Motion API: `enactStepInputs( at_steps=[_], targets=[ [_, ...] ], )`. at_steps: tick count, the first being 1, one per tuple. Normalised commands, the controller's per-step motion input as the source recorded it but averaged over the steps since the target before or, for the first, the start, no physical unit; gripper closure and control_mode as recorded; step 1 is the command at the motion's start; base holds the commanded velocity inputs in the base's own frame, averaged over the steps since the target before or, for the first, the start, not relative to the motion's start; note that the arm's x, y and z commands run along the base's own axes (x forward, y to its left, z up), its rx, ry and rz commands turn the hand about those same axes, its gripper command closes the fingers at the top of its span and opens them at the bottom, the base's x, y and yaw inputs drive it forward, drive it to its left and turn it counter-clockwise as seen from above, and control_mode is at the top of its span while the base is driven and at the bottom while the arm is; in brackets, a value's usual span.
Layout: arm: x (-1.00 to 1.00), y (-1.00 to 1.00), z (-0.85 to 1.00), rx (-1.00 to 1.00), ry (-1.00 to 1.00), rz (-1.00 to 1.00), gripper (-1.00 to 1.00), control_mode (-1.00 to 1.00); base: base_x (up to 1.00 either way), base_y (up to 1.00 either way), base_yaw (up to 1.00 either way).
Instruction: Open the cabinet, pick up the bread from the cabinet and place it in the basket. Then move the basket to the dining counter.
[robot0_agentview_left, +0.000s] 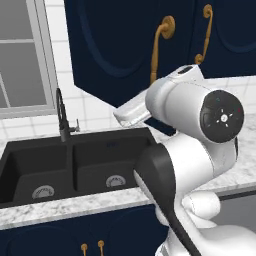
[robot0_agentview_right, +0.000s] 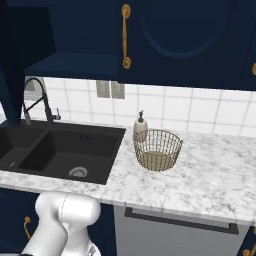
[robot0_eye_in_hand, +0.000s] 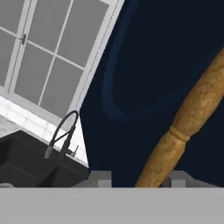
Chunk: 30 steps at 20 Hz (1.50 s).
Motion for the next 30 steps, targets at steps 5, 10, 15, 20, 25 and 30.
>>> enactStepInputs(
  at_steps=[5, 10, 15, 20, 25, 30],
  targets=[
    [0.05, 1.0, -0.21, 0.0, -0.02, 0.02, 1.0, -1.0, 0.0, 0.0, 0.0],
    [-0.63, 0.56, 0.24, 0.22, -0.03, 0.07, 1.0, -1.0, 0.0, 0.0, 0.0],
    [-0.92, -0.96, 0.21, 0.37, 0.01, -0.07, 1.0, -1.0, 0.0, 0.0, 0.0],
    [-0.18, -1.0, 0.05, 0.35, 0.02, -0.12, 1.0, -1.0, 0.0, 0.0, 0.0],
    [0.05, -1.0, 0.41, 0.16, 0.0, -0.01, 1.0, -1.0, 0.0, 0.0, 0.0],
    [0.32, -1.0, 0.12, 0.06, 0.11, 0.0, 1.0, -1.0, 0.0, 0.0, 0.0]
  ],
)
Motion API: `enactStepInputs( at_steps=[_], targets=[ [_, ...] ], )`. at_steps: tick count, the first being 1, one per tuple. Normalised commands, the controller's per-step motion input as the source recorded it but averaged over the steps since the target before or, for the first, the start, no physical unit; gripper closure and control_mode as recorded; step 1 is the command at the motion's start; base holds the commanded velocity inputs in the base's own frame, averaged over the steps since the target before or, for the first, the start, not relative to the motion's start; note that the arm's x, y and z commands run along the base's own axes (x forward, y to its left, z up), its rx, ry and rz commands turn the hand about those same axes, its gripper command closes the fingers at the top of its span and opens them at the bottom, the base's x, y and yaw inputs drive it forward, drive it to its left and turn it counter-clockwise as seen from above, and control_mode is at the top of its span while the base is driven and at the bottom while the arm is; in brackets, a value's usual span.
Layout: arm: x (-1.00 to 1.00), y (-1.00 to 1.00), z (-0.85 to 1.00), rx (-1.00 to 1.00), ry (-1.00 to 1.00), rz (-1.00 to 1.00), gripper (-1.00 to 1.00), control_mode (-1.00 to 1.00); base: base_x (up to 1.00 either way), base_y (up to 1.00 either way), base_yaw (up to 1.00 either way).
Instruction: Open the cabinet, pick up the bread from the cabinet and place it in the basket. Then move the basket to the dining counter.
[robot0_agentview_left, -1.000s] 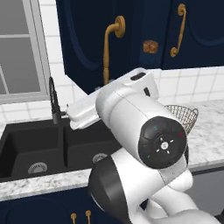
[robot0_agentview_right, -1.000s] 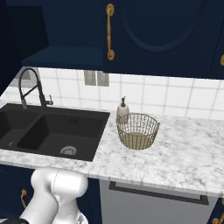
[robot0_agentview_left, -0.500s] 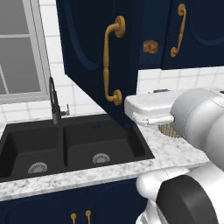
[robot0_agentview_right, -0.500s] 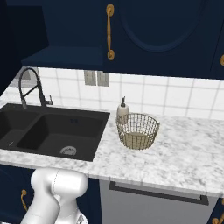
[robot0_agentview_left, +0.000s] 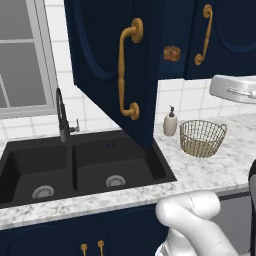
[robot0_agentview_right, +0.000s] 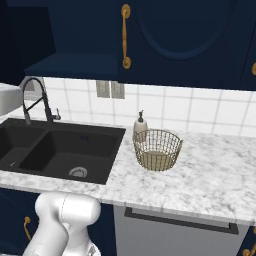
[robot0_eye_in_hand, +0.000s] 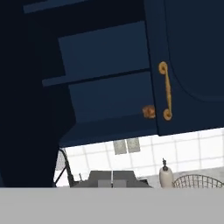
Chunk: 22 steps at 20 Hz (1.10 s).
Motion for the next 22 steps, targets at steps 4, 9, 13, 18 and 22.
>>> enactStepInputs(
  at_steps=[4, 9, 13, 18, 22],
  targets=[
    [0.79, -1.0, 0.0, 0.01, 0.23, 0.0, 1.0, -1.0, 0.0, 0.0, 0.0],
    [0.98, -0.95, 0.0, 0.0, 0.2, 0.0, 1.0, -1.0, 0.0, 0.0, 0.0],
    [0.99, -0.62, 0.0, 0.0, 0.02, 0.0, -1.0, -1.0, 0.0, 0.0, 0.0],
    [1.0, -0.08, -0.03, 0.0, 0.0, 0.0, -1.0, -1.0, 0.0, 0.0, 0.0],
    [1.0, -0.01, -0.03, -0.02, 0.01, 0.0, -1.0, -1.0, 0.0, 0.0, 0.0]
  ],
)
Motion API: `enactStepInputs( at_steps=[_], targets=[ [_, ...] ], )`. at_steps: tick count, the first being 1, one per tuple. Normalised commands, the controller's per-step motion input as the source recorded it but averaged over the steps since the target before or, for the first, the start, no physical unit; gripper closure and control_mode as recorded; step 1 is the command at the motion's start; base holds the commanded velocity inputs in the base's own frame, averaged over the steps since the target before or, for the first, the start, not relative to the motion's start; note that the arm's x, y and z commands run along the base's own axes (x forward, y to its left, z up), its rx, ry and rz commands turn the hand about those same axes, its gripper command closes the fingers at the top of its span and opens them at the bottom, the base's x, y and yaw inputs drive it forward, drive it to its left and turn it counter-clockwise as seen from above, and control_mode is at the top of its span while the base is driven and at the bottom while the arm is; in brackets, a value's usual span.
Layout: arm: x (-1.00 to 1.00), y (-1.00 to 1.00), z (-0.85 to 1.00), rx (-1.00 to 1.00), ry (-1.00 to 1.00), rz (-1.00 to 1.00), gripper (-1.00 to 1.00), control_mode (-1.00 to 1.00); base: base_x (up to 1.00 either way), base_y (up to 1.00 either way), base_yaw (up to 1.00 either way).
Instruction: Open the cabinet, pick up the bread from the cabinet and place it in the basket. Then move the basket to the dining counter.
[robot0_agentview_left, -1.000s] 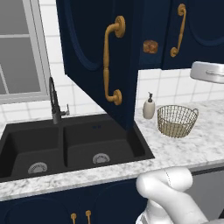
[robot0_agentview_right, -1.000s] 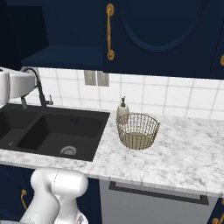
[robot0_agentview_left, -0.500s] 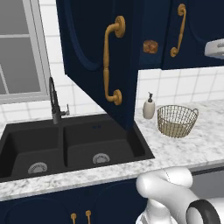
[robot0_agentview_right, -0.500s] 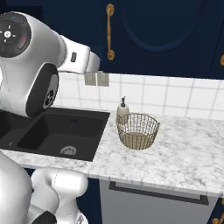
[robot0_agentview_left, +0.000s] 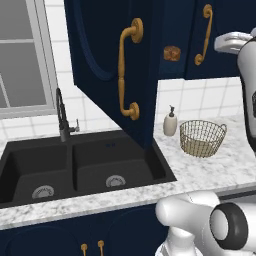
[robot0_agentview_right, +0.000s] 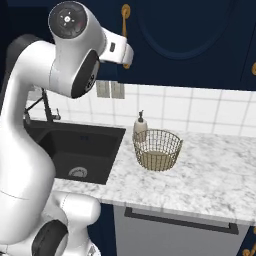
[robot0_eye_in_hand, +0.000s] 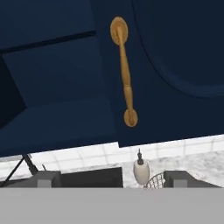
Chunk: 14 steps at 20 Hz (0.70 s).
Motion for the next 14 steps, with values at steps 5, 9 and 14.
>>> enactStepInputs(
  at_steps=[5, 9, 14],
  targets=[
    [0.95, -0.19, 0.0, 0.0, 0.0, 0.0, -1.0, -1.0, 0.0, 0.0, 0.0],
    [0.8, -0.05, 0.0, -0.04, 0.0, 0.0, -1.0, -1.0, 0.0, 0.0, 0.0],
    [0.63, -0.25, 0.0, -0.12, 0.0, -0.01, -1.0, -1.0, 0.0, 0.0, 0.0]
  ],
)
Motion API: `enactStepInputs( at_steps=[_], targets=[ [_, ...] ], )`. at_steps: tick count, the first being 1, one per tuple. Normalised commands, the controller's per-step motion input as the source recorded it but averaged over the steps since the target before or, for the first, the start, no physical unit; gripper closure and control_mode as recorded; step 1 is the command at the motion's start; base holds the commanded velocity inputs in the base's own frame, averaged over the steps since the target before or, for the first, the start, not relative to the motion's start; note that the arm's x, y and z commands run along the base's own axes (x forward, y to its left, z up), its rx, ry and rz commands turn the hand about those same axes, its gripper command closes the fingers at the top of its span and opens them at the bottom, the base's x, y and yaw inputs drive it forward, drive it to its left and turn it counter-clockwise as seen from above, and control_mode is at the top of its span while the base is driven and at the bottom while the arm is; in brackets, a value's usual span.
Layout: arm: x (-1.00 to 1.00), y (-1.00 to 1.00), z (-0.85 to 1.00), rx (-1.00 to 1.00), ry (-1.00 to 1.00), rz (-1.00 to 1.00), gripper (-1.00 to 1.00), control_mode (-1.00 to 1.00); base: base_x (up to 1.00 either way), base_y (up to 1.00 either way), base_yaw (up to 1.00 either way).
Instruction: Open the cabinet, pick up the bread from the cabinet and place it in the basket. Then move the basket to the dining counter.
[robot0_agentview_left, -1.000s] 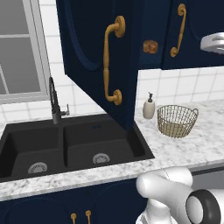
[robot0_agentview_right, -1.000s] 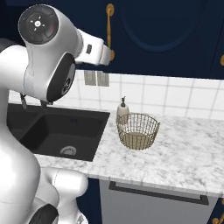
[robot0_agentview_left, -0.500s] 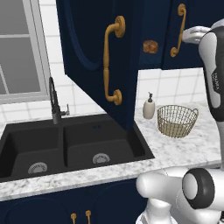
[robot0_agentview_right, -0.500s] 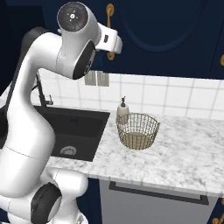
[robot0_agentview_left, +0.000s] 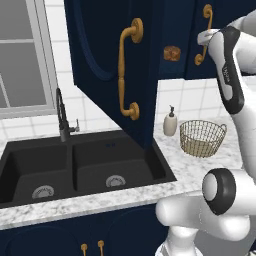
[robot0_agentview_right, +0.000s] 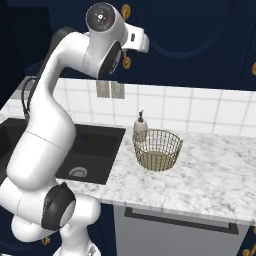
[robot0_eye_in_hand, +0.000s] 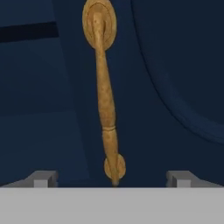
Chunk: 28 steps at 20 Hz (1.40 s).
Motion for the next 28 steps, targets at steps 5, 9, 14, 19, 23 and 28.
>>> enactStepInputs(
  at_steps=[5, 9, 14, 19, 23, 28],
  targets=[
    [0.66, -0.01, 0.0, -0.03, 0.03, 0.0, -1.0, -1.0, 0.0, 0.0, 0.0],
    [0.75, -0.08, 0.0, 0.0, 0.1, 0.0, -1.0, -1.0, 0.0, 0.0, 0.0],
    [0.81, -0.07, -0.16, 0.0, 0.04, 0.0, 1.0, -1.0, 0.0, 0.0, 0.0],
    [0.66, -0.03, -0.66, 0.0, -0.18, 0.0, 1.0, -1.0, 0.0, 0.0, 0.0],
    [0.63, -0.35, -0.76, 0.04, -0.34, 0.0, 1.0, -1.0, 0.0, 0.0, 0.0],
    [0.25, -0.75, -0.58, 0.04, -0.32, -0.11, 1.0, -1.0, 0.0, 0.0, 0.0]
  ],
)
